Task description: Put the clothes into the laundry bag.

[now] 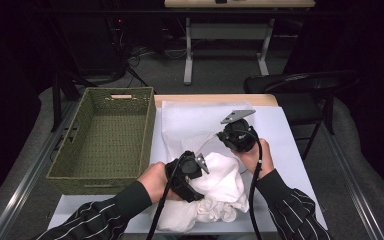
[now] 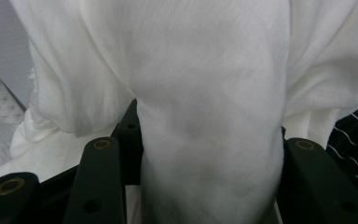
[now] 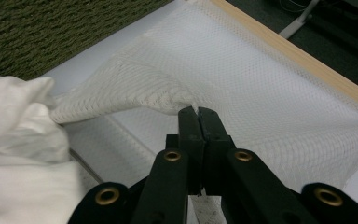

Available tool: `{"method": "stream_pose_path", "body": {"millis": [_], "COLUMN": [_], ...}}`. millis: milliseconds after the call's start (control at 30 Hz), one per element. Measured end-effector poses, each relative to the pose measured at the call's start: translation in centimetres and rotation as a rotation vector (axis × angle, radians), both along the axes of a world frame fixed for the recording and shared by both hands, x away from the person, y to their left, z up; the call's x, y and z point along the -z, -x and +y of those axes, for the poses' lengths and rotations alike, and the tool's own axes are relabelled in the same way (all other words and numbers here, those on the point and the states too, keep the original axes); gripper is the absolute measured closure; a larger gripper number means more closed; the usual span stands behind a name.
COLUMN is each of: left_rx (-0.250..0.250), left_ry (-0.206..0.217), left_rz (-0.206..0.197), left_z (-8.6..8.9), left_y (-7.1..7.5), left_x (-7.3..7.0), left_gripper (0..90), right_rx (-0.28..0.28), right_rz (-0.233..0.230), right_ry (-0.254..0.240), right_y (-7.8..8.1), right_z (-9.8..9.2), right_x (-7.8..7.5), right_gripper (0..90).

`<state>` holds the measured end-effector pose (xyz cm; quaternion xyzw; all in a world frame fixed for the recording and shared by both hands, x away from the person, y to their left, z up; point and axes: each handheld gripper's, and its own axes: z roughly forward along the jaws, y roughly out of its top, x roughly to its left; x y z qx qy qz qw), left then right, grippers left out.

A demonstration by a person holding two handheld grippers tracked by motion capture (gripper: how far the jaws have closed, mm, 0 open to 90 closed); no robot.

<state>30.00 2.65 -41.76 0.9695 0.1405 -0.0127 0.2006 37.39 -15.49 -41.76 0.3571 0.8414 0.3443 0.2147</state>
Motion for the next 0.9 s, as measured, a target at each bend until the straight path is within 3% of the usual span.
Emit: {"method": "stream_pose_path", "body": {"millis": [167, 467, 600, 700, 800, 900], "left_rx": [-0.106, -0.299, -0.39, -0.455, -0.439, -0.379], "left_ry": [0.008, -0.022, -0.008, 0.03, 0.009, -0.01], "left_rz": [-0.015, -0.107, -0.152, -0.179, -0.186, -0.187], "left_z": [-0.8, -1.1, -2.0, -2.7, -3.3, -3.4], "left_y": [-1.5, -4.4, -5.7, -6.1, -6.0, -5.5], "left_x": [1.4, 3.4, 4.6, 5.5, 5.9, 5.6], "left_gripper": [51.1, 50.0, 48.9, 45.9, 37.8, 25.8], "right_rx": [-0.007, -0.025, -0.033, -0.038, -0.04, -0.037], "right_rz": [-0.004, 0.006, 0.019, 0.031, 0.04, 0.053], "right_ry": [0.001, 0.004, -0.002, 0.01, 0.015, 0.005], "right_y": [0.3, 0.6, 0.7, 0.8, 0.9, 1.1], "right_z": [0.3, 0.8, 1.3, 1.5, 1.3, 1.0], "right_x": [-0.2, -0.1, 0.2, 0.7, 1.0, 1.1], "right_gripper": [89.8, 89.8, 89.9, 89.9, 89.8, 89.8]}}
